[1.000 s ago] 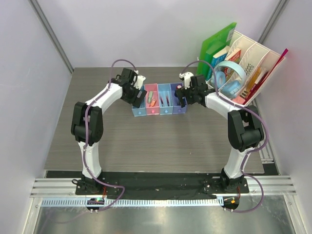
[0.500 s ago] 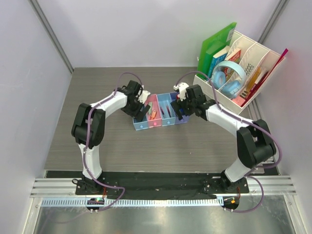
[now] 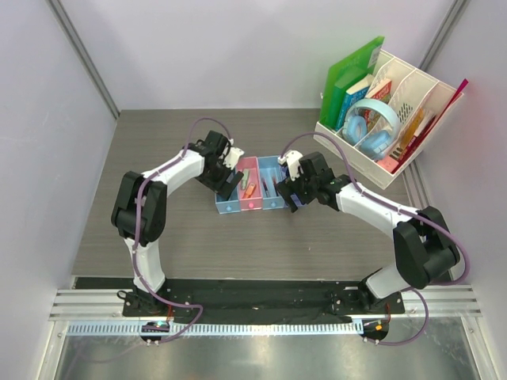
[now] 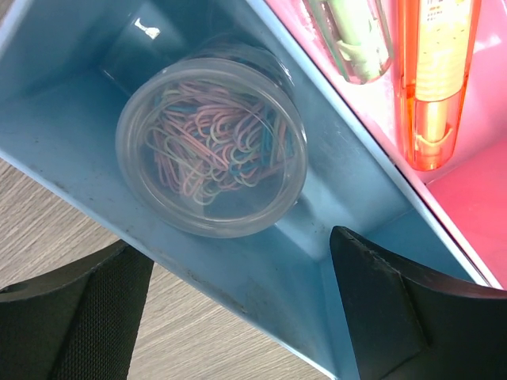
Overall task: Sort the stationery into containers
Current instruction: Move the storage box to the center of the board.
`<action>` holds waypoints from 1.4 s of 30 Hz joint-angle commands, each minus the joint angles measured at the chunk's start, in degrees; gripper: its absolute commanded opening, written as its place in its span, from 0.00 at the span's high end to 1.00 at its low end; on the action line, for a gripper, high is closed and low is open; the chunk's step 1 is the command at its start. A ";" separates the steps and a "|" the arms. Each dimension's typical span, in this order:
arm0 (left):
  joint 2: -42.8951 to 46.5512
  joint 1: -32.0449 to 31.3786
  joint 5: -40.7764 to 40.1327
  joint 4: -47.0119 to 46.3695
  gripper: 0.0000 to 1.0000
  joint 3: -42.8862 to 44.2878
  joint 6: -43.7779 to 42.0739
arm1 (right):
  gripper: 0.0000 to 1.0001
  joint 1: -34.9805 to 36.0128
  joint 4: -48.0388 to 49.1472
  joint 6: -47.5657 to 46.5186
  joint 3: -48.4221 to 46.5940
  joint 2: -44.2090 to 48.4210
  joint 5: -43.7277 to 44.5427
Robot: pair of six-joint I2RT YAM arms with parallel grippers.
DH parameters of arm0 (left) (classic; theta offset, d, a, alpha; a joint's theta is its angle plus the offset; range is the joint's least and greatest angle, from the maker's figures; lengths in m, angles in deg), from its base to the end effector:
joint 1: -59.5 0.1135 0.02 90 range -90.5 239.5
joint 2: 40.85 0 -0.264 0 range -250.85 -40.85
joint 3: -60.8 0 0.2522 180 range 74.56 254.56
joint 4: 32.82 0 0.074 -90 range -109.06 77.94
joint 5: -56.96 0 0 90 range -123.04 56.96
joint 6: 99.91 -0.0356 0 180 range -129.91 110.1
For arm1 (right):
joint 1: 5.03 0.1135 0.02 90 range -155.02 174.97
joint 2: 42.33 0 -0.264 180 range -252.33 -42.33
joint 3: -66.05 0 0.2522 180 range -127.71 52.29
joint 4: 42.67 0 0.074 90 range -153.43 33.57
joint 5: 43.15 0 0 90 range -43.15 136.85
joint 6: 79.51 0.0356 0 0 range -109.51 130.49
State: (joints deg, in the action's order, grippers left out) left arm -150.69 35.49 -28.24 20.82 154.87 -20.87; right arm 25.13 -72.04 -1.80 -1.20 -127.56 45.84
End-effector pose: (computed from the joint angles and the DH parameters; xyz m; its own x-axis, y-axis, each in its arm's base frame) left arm 0.3558 -0.1617 0.1908 -0.7573 0.5447 -0.3602 0.5870 0.8095 -0.0100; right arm 0.2696 0.1574 0.2181 -0.5122 -0.5438 -0.6648 -0.6363 0.7602 -0.1315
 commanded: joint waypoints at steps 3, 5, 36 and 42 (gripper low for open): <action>3.50 -0.51 1.79 0.73 0.11 0.72 -1.08 | 0.00 -0.09 -0.91 -0.54 -0.12 2.79 -0.30; 3.15 -0.60 2.06 1.16 0.11 0.98 -1.08 | 0.01 -0.01 -0.99 -0.80 0.23 2.35 -1.00; 5.95 -1.65 3.11 4.15 0.05 1.87 -1.87 | 0.00 4.13 -8.55 -5.28 0.15 5.42 -8.48; 13.75 -1.57 3.73 6.97 0.00 1.78 -1.17 | 0.00 4.13 -12.94 -8.97 -4.23 8.14 -5.05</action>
State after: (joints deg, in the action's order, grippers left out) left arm -145.07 34.36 -26.67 25.93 155.22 -22.51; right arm 28.67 -81.84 -8.07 -0.63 -123.36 39.89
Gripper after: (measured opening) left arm 0.996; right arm 0.996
